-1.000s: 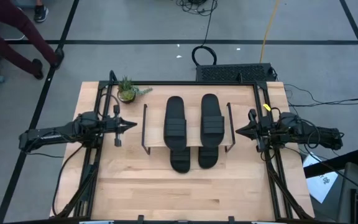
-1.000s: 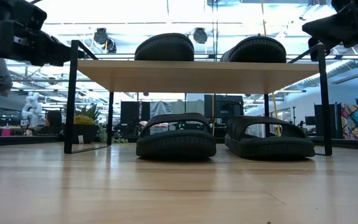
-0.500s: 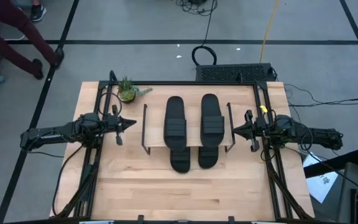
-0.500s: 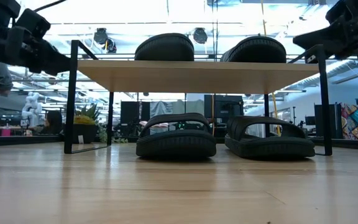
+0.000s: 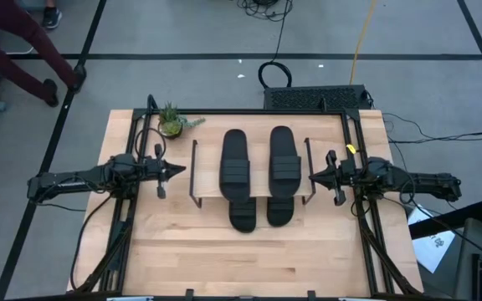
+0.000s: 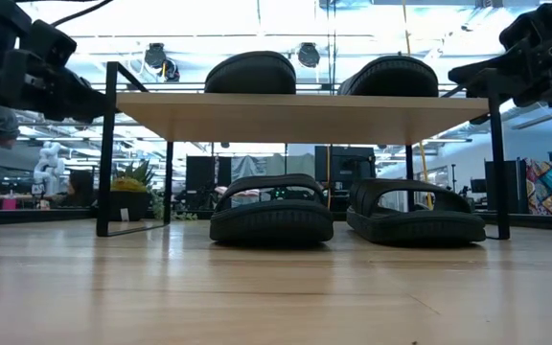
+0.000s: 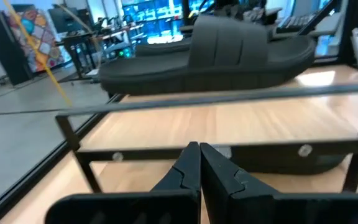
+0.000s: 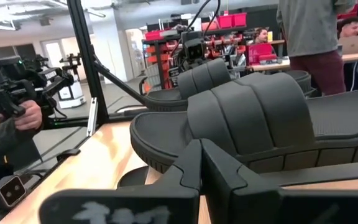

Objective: Pick and place slides into the shelf
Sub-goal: Return to Home Position

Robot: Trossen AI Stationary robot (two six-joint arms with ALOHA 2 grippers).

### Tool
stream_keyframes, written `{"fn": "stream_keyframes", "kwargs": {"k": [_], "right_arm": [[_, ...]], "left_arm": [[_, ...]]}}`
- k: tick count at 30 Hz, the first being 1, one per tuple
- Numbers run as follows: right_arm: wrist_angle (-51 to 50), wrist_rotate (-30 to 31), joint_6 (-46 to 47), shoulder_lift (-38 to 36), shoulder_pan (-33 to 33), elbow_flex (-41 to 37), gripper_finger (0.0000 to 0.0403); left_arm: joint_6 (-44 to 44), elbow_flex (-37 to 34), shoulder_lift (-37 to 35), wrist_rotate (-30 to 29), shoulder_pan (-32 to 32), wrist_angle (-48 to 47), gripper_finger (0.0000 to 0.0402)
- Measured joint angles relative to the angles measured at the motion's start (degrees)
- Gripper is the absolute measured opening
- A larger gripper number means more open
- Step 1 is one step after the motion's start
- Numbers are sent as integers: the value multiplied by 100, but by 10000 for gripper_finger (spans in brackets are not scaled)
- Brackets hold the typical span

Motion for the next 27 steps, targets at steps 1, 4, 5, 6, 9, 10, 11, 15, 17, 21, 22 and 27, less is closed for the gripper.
{"fn": "stream_keyframes", "kwargs": {"k": [1,4,5,6,9,10,11,15,17,21,22,27], "right_arm": [[46,-6,2,-1,0,-44,0],[192,-21,7,4,0,-164,0],[206,-22,7,7,0,-184,0],[213,-21,7,7,0,-190,0],[228,-11,6,7,0,-192,0],[234,-8,5,7,0,-194,0],[236,-8,6,7,0,-194,0],[229,-8,4,7,0,-201,0],[225,-8,4,7,0,-201,0],[225,-8,4,7,0,-205,0],[225,-8,4,7,-1,-205,0],[225,-8,4,7,-2,-207,0]], "left_arm": [[-21,0,0,54,0,47,0],[-129,-2,0,95,0,109,1],[-146,-2,0,88,0,128,2],[-145,-2,0,58,0,156,3],[-140,-2,0,-51,0,164,1],[-116,-2,0,-112,0,164,1],[-97,-2,0,-166,0,162,1],[-125,-2,0,-259,1,147,8],[-119,-2,0,-259,0,147,13],[-121,-2,0,-264,0,145,20],[-118,-2,0,-264,1,147,20],[-120,-2,0,-264,0,145,10]]}}
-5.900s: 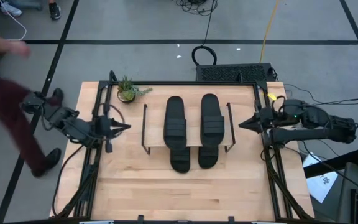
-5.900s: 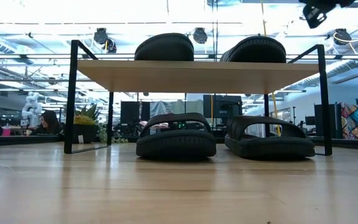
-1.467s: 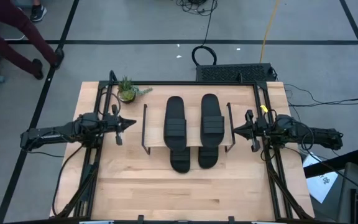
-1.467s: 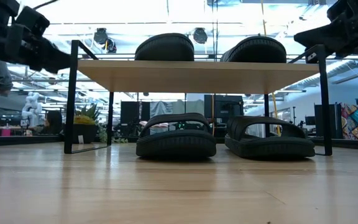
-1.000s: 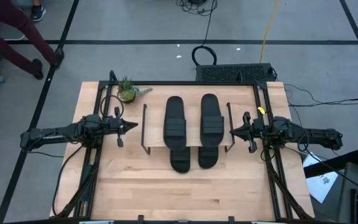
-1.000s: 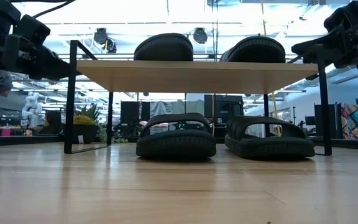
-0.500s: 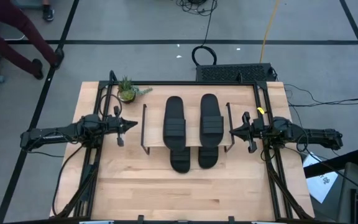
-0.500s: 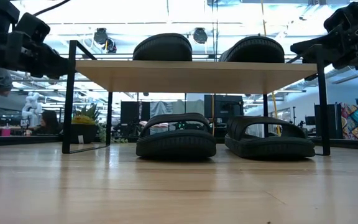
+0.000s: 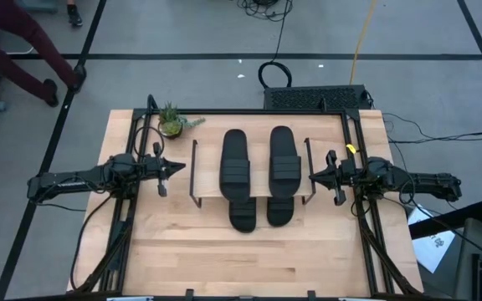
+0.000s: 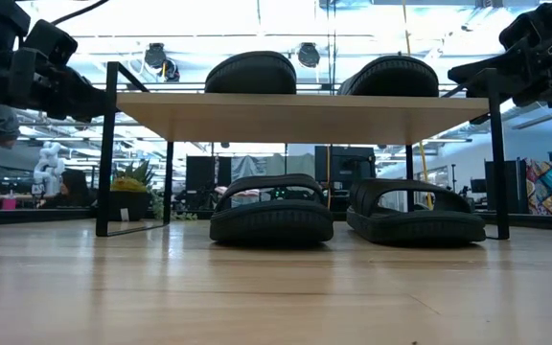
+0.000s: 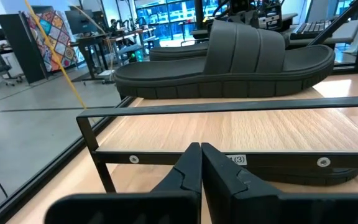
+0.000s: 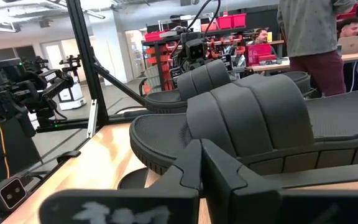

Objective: Pick and place slides into the shelf
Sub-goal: Return to Home Position

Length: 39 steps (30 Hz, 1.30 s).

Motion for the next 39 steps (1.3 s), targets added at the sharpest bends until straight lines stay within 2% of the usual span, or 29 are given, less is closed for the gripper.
{"fn": "stream_keyframes", "kwargs": {"k": [5,18,31,39], "right_arm": [[2,0,0,0,0,-4,0],[4,0,-2,0,0,-7,0],[7,0,-2,0,0,-7,0],[7,0,-2,0,0,-9,0]], "left_arm": [[0,0,0,-2,0,0,2],[2,0,0,-2,1,-2,28],[2,0,0,-2,0,-4,1],[2,0,0,-2,0,-4,23]]}}
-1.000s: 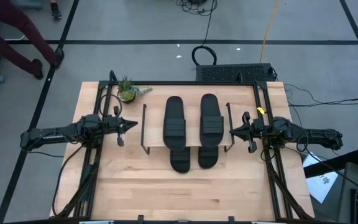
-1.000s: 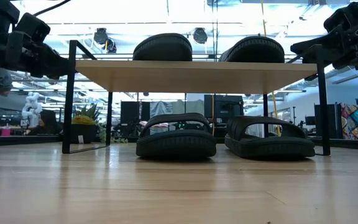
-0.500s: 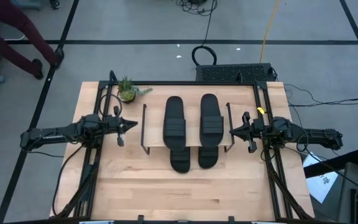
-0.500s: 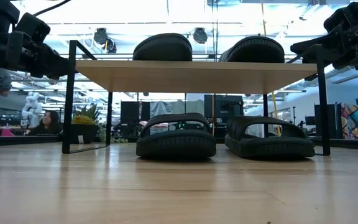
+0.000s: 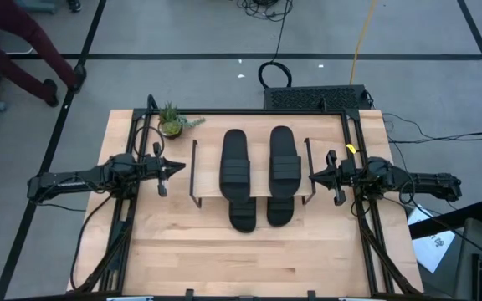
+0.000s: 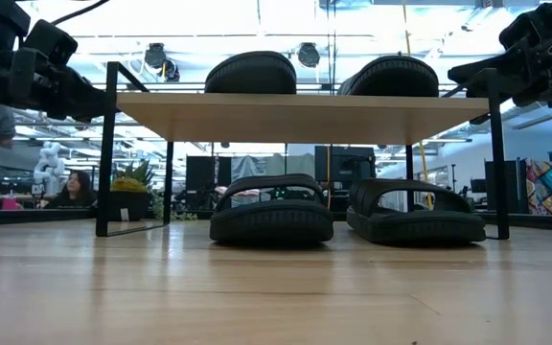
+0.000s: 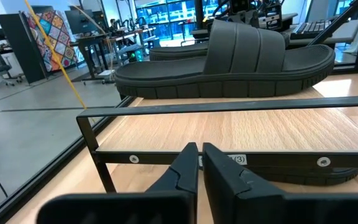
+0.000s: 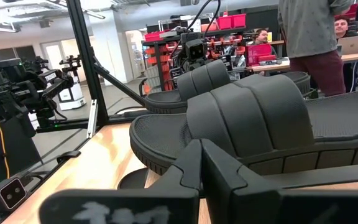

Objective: Pick and place slides into the shelf
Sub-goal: Return to Home Position

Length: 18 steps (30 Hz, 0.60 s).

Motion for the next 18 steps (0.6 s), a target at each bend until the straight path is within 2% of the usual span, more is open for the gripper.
{"fn": "stream_keyframes", "kwargs": {"k": [5,18], "right_arm": [[0,0,0,0,0,0,0],[0,0,0,0,0,0,0]], "left_arm": [[0,0,0,0,0,0,27],[0,0,0,0,1,0,4]]}}
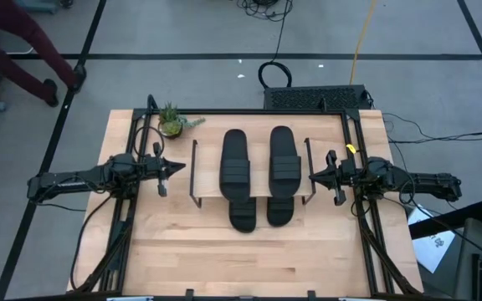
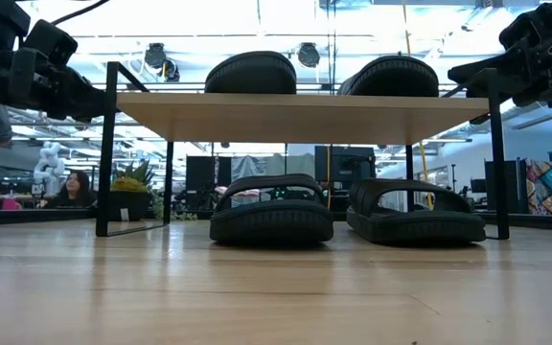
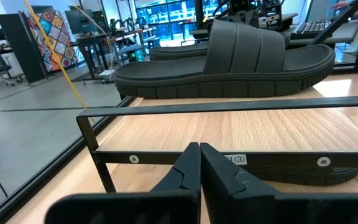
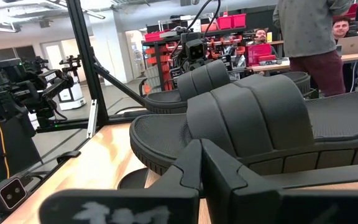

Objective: Pick and place slides into the shelf
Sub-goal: Return to Home Position

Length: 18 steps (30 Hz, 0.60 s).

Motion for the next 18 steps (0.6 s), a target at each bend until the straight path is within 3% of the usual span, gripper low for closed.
{"fn": "stream_keyframes", "kwargs": {"k": [9,18], "right_arm": [[0,2,-2,0,0,0,0],[0,2,0,0,0,0,0]], "left_arm": [[0,0,0,0,0,0,28],[0,0,0,0,1,0,13]]}}
